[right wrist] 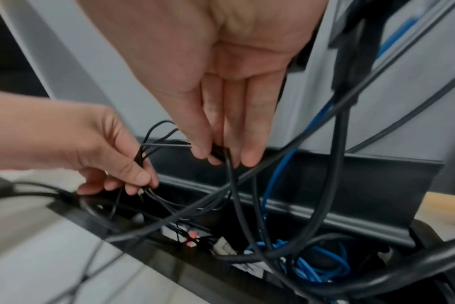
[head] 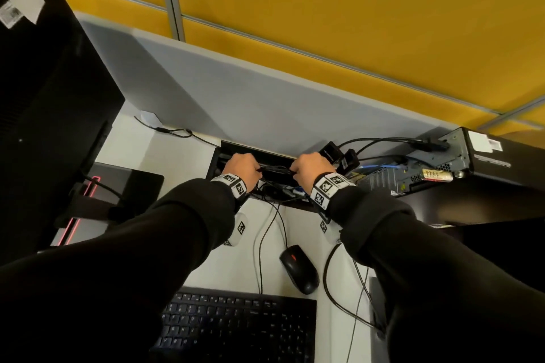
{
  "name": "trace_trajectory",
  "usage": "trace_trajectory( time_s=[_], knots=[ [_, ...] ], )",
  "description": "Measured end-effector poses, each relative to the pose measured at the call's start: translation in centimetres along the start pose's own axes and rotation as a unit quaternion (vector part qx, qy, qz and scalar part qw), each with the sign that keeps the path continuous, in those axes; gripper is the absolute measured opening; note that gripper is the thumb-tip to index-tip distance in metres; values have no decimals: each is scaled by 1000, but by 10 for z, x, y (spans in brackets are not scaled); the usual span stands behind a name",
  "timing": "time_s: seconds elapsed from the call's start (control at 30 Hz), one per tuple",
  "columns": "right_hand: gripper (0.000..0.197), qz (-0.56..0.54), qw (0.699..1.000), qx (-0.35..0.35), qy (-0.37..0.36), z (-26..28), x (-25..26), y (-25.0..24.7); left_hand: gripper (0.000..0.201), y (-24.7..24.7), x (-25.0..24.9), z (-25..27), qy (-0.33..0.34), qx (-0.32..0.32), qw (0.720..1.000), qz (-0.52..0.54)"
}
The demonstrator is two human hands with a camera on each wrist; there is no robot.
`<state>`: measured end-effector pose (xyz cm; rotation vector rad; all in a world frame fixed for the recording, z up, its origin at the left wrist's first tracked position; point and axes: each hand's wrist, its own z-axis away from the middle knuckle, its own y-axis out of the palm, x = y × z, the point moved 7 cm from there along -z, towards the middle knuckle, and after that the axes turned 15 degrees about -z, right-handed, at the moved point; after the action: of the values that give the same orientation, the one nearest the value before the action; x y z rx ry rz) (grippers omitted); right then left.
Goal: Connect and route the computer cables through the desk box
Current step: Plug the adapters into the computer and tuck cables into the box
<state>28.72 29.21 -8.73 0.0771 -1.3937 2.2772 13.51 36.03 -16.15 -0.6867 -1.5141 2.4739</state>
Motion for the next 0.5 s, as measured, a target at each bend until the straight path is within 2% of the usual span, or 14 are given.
trace_trajectory(
  time_s=[0.07, 0.17, 0.33, 0.43, 0.5],
  knots=[
    [25, 45, 999, 23, 14, -7, -2, 11, 15, 6, -6, -6, 9, 11, 998, -61],
    [27, 88, 995, 39, 17, -15, -7, 27, 21, 21, -23, -10, 58, 33, 982, -175],
    [30, 66, 996, 60, 28, -22, -15, 49, 29, 48, -36, -21, 97, 82, 956, -266],
    [35, 44, 998, 49, -21, -21, -12, 55, 32, 55, -37, -31, 86, 103, 953, -272],
    [30, 61, 993, 67, -74, -17, -8, 65, 32, 58, -38, -36, 93, 109, 953, -268]
  ],
)
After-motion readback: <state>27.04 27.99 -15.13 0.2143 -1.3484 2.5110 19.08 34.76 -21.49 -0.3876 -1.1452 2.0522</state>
